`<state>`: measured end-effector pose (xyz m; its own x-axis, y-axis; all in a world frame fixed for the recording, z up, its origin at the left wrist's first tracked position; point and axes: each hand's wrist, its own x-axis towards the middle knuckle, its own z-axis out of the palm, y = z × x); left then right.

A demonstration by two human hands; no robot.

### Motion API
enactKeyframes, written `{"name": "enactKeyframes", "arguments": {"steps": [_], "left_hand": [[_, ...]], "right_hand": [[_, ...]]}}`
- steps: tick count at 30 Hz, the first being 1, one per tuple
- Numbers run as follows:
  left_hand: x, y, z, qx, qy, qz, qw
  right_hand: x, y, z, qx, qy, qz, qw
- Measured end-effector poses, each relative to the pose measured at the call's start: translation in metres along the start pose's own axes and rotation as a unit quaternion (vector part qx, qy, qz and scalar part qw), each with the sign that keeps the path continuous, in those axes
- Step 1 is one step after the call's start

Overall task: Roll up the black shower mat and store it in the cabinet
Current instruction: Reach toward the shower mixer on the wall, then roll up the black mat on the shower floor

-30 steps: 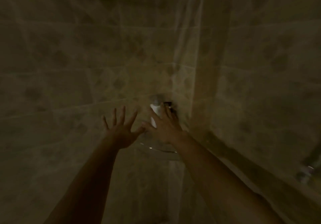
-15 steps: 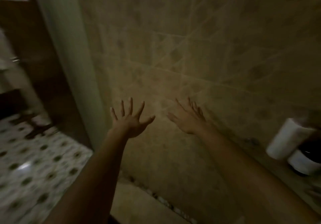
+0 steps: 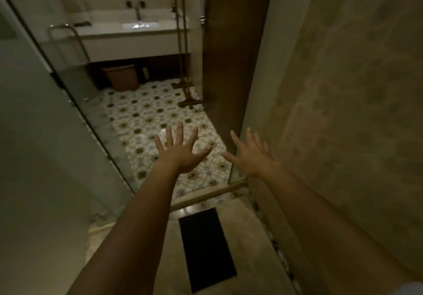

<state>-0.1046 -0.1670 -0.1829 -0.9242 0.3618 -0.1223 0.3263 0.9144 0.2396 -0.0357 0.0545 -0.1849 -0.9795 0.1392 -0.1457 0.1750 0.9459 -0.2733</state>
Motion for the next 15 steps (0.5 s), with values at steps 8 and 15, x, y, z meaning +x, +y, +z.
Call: {"name": "enactKeyframes", "arguments": {"steps": [8,15], "left_hand": [[0.040,-0.110,0.112,-0.039,-0.064,-0.109,0.991],[0.074,-0.157,0.278,-0.031,-0.095,-0.178,0.979]], "right_hand": [[0.099,-0.049,0.127,-0.030,-0.099,-0.064,0.993],[0.157,-0.004,0.298,-0.067,-0.163,-0.072,0.982]]}}
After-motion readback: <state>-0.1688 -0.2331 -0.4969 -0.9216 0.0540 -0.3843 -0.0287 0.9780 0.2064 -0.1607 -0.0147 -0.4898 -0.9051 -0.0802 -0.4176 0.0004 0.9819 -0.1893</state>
